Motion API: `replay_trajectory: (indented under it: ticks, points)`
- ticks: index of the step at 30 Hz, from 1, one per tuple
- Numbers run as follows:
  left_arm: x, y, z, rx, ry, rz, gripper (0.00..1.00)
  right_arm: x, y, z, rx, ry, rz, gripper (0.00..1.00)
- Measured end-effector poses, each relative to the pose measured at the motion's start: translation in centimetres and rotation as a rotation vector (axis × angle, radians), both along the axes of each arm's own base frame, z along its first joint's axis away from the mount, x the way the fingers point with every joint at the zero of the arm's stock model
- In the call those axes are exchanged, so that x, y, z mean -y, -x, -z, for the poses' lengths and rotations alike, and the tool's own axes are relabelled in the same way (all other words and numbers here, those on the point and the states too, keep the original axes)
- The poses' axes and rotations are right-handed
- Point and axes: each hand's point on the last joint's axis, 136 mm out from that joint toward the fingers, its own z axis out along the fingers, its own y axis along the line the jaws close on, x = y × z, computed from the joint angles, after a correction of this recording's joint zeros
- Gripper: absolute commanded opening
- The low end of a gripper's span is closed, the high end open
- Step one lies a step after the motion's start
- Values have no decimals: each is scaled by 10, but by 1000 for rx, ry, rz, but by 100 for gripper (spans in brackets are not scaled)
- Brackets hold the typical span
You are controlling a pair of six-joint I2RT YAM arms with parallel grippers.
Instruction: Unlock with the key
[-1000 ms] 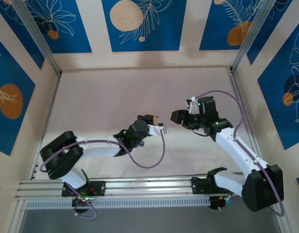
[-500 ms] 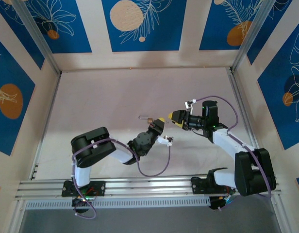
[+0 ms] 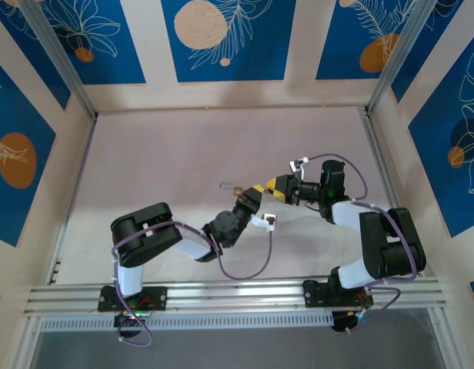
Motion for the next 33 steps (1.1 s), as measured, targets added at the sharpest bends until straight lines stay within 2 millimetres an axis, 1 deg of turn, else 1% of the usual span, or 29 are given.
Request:
replay_trajectory:
  ticks: [3,9,18,25,33]
  points:
    - [-1,-1,-2,-1,13,-9,0,-1,2,-7,9,-23,-13,38]
    - [0,-4,-9,0,41,-24,0,-6,5,-16,10,-50,-31,30]
    - [-1,-6,-12,3,50,-37,0,-6,4,-18,-14,-61,-23,18]
    - [-2,-6,-13,6,58,-44,0,-6,3,-19,-24,-67,-15,16]
    - [-3,-8,-15,11,71,-55,0,-8,2,-22,-25,-75,-8,17]
